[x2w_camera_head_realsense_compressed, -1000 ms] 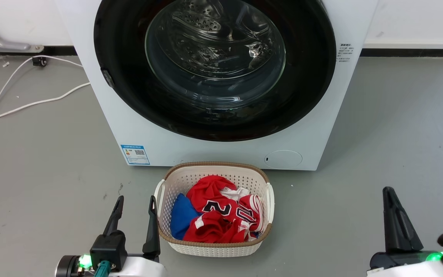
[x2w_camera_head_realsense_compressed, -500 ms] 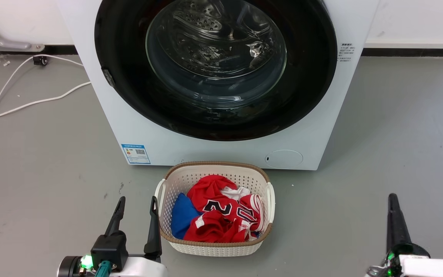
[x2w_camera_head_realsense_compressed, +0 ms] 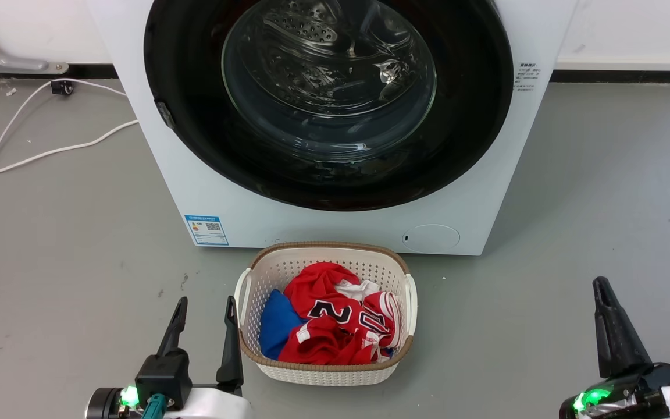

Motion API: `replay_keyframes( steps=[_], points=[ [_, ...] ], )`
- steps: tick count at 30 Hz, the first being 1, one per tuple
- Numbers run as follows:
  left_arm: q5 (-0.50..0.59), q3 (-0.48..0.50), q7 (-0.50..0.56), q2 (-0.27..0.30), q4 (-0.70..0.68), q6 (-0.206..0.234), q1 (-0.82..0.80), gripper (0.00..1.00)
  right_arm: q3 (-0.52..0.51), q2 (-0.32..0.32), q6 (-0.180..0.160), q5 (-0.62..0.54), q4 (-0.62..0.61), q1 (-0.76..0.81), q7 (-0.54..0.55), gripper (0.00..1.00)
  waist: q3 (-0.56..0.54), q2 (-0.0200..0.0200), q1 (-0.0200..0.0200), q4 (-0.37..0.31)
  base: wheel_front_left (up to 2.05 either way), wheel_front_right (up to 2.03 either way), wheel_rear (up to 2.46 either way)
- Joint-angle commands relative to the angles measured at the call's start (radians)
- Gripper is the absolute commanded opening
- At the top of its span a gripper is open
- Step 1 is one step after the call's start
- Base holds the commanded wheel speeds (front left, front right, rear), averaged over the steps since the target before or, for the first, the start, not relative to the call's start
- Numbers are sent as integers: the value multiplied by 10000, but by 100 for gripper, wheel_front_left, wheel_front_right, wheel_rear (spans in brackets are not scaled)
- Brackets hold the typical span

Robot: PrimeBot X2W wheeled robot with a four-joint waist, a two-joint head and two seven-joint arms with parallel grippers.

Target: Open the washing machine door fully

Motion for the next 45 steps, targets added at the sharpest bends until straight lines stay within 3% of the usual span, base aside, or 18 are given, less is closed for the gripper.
replay_keyframes(
  steps=[1, 6, 14, 22, 32, 45],
  points=[
    [21, 18, -28, -13, -25, 40, -35, 100, -41, -2, 4, -19, -55, 178, 193, 0, 2, -1, 0, 7, 0, 0, 0],
    [69, -33, -28, -13, -23, 78, -77, 100, -298, 34, 4, -101, -73, 271, 838, 0, 65, -1, 0, 51, 0, 0, 0],
    [226, -32, -28, -13, -92, 145, -281, 100, -436, 42, 4, -105, 101, -96, 818, 0, 357, -1, 0, 147, 0, 0, 0],
    [477, -26, -28, -14, -246, 235, -804, 100, -1831, -91, 4, 167, 880, -1722, 1209, 0, 1139, -1, 0, 231, 0, 0, 0],
    [617, -11, -28, -14, -517, 237, -1944, 100, -3099, -1452, 4, 221, 2727, -5174, 2091, 0, 2901, -1, 0, 367, 0, 0, 0],
    [643, -194, -28, -14, -688, 173, -3011, 100, -2150, -3410, 4, -206, 5027, -9518, 3231, 0, 4692, -1, 0, 658, 0, 0, 0]
  ],
)
